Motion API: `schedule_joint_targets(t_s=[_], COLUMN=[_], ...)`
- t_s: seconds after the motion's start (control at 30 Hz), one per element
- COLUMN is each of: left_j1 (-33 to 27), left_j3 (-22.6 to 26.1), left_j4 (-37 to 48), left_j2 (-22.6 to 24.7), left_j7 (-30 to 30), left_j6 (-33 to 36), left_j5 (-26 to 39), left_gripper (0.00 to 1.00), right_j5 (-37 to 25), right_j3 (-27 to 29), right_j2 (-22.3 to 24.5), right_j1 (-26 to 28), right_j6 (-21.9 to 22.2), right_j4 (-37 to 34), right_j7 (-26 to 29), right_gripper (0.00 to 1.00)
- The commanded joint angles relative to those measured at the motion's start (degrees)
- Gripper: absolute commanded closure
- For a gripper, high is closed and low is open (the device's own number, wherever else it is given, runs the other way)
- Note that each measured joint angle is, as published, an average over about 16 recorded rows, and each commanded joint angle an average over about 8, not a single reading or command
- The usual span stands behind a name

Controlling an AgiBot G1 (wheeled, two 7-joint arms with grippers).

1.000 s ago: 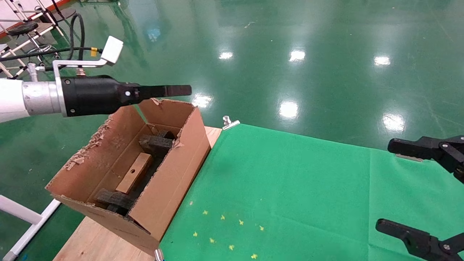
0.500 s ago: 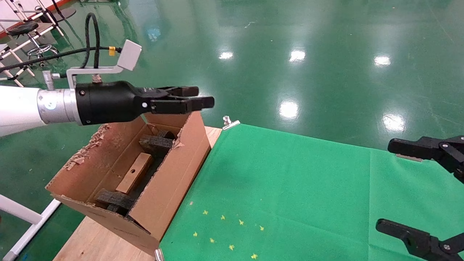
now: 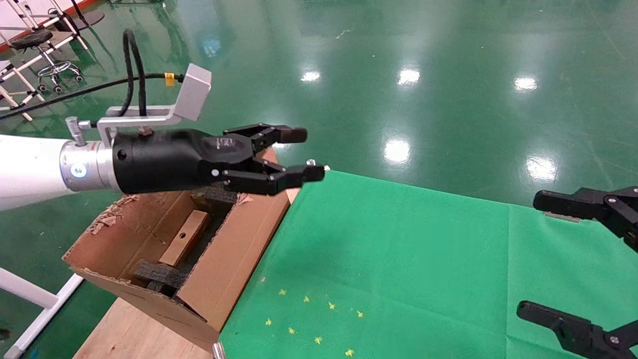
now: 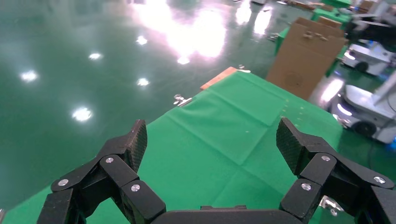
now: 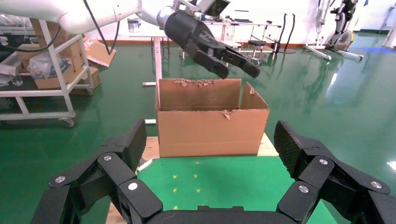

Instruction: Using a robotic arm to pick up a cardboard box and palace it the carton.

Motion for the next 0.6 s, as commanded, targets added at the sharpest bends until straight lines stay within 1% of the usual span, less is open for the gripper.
schedule_joint_targets(t_s=[0.03, 0.6], left_j1=[1.3, 12.8], left_j3=[-0.8, -7.2], left_j4=[-1.9, -18.1], left_j2=[-0.1, -0.8], left_j7=[0.9, 8.8], left_j6=[0.1, 0.9], left_j5=[-0.9, -8.3], left_gripper=[0.00, 0.00], right_j5=[0.0, 0.0], right_j3=[0.0, 0.0], right_j2=[0.0, 0.0], right_j1=[0.0, 0.0], right_j6=[0.0, 0.0], right_j4=[0.0, 0.0], right_j7=[0.0, 0.0], right_gripper=[0.00, 0.00])
